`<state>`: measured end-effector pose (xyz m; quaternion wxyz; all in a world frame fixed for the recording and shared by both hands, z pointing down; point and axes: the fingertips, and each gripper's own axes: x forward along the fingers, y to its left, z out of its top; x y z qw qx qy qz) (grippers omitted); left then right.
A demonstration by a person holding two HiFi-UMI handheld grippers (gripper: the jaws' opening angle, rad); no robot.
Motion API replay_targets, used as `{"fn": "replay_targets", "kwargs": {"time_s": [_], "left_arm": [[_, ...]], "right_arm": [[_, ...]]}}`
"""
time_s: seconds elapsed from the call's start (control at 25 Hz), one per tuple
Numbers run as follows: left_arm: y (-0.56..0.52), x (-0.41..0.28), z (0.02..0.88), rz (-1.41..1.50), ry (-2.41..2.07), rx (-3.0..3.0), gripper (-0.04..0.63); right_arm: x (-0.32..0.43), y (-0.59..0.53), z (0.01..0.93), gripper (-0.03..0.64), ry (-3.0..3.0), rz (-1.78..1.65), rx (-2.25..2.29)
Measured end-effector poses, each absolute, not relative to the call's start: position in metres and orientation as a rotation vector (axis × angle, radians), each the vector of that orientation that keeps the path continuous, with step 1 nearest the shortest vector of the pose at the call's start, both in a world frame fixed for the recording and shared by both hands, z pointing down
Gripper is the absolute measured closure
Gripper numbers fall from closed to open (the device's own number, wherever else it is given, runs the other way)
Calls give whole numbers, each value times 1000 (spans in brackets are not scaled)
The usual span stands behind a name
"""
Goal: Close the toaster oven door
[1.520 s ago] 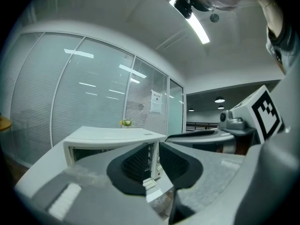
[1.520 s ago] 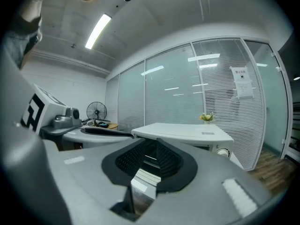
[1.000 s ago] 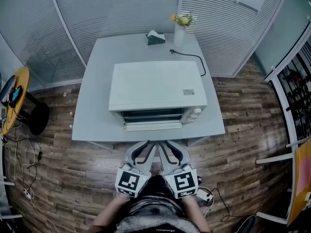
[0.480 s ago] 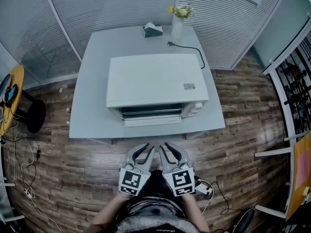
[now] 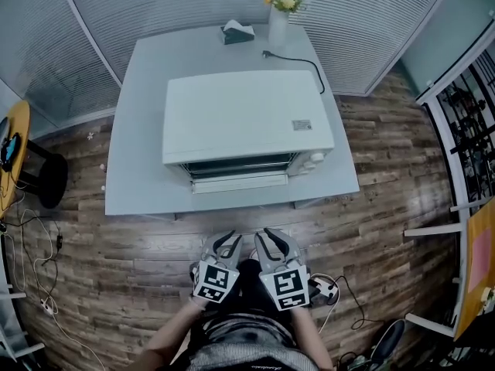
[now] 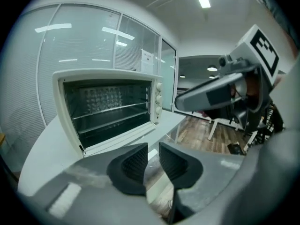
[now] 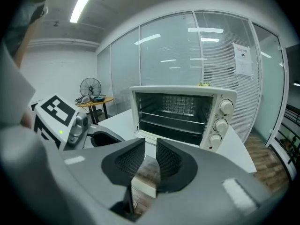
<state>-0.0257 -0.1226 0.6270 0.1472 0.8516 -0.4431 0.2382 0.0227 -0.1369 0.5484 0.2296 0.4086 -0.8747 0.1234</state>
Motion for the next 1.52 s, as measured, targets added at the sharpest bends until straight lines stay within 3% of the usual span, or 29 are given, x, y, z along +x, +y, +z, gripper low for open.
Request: {"fn": "replay_targets", "kwargs": {"time_s": [0.84, 1.04, 1.52], "left_arm": [[-88, -23, 773, 1585, -963, 2543, 494], [-85, -17, 790, 1818, -918, 2592, 439], [-92, -18, 797, 1958, -895, 2594, 431]], "right_arm": [[56, -129, 563, 543, -2302, 397, 1225], [63, -123, 565, 543, -2285, 401, 1240], [66, -122, 568, 541, -2272, 373, 1200]]}}
